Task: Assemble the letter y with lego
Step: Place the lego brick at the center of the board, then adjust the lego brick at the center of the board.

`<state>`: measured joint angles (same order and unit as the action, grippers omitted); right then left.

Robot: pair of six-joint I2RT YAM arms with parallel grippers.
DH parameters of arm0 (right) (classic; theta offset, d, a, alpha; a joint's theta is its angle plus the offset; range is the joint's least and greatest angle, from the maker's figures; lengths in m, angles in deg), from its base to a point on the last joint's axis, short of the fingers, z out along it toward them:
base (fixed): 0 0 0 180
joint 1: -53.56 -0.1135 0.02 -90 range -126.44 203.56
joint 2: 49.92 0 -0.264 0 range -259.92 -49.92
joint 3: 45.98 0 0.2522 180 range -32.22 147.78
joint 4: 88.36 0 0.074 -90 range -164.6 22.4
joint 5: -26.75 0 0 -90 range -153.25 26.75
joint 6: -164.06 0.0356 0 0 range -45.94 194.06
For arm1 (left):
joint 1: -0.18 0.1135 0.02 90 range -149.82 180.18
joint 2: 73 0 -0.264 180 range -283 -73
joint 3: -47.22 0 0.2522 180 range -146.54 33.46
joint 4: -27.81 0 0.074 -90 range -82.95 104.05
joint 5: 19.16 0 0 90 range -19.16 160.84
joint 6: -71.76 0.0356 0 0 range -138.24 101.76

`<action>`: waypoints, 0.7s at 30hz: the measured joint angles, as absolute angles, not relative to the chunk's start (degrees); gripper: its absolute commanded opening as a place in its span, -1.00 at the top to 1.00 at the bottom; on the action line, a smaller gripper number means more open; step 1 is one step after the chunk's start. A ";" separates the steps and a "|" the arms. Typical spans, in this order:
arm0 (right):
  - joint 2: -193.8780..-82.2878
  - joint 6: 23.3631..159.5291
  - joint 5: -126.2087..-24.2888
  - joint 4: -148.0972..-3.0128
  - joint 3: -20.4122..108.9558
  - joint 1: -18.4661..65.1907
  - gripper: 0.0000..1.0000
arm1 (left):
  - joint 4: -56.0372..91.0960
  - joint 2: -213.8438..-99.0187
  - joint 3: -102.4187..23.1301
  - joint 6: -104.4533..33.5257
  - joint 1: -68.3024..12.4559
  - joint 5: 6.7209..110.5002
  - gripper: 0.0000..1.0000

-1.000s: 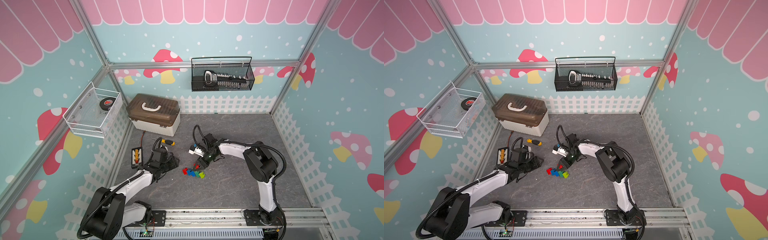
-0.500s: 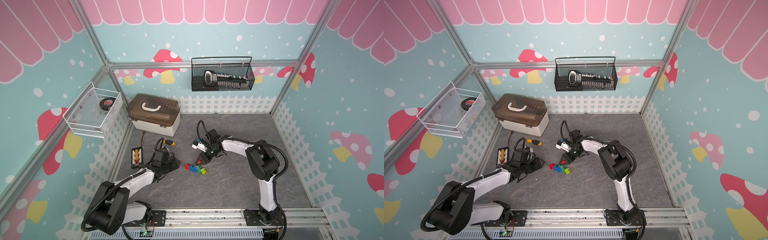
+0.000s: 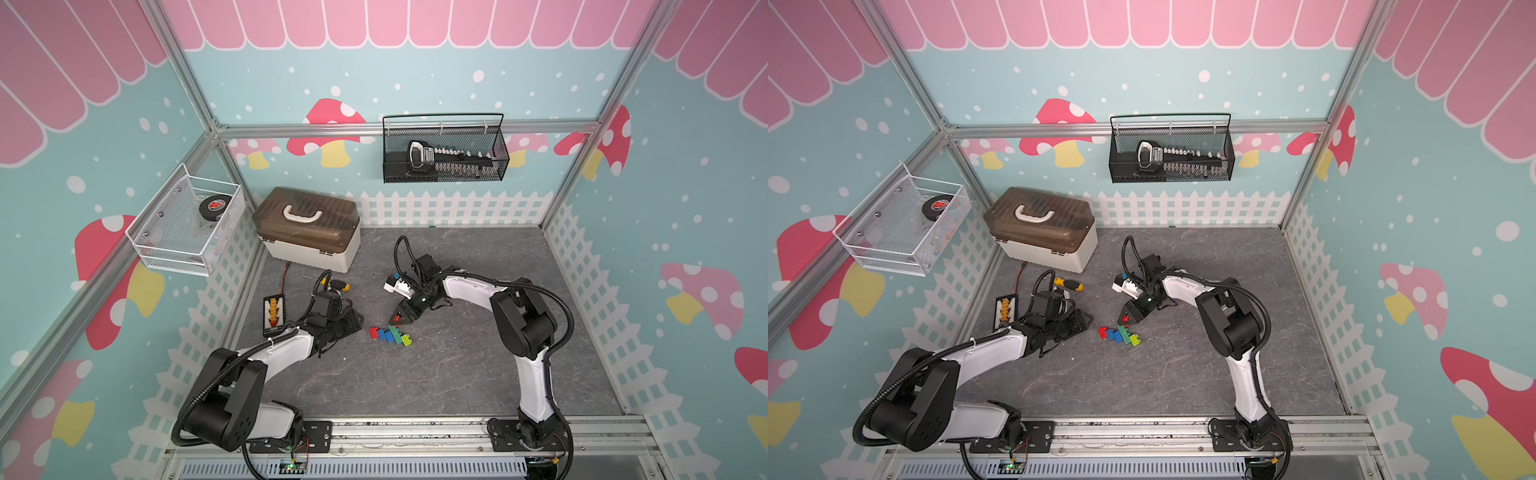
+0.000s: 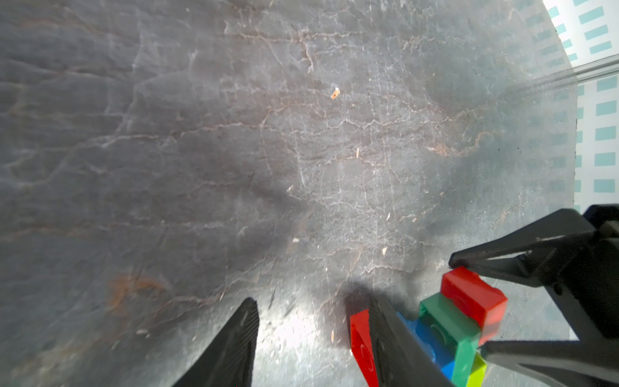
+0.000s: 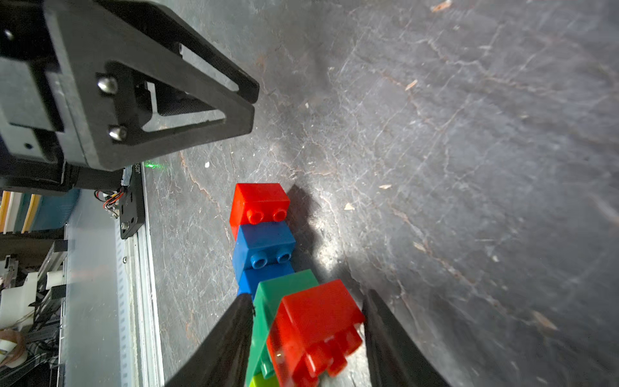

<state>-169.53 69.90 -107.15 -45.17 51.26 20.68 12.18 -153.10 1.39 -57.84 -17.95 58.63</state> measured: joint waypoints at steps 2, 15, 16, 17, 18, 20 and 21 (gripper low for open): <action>-169.51 69.90 -106.76 -45.15 51.64 21.12 -0.08 | 12.46 -154.15 0.64 -57.82 -17.95 58.63 -0.10; -155.59 74.40 -96.90 -50.77 40.34 21.75 -0.08 | 13.93 -161.34 -2.83 -56.18 -18.94 57.80 0.14; -152.77 74.90 -95.89 -51.53 38.41 21.75 -0.08 | 13.91 -161.69 -3.10 -55.98 -19.05 57.78 0.20; -149.49 75.58 -94.67 -52.63 36.16 21.75 -0.08 | 13.86 -162.06 -3.38 -55.87 -19.11 57.67 0.25; -146.10 76.26 -93.42 -53.63 33.82 21.75 -0.08 | 13.88 -162.47 -3.62 -55.56 -19.22 57.56 0.27; -140.81 77.18 -91.50 -55.12 30.02 21.75 -0.08 | 13.84 -162.98 -3.95 -55.26 -19.64 57.41 0.27; -138.43 77.61 -90.52 -55.53 28.23 21.75 -0.08 | 13.75 -163.11 -4.14 -55.19 -20.05 57.39 0.27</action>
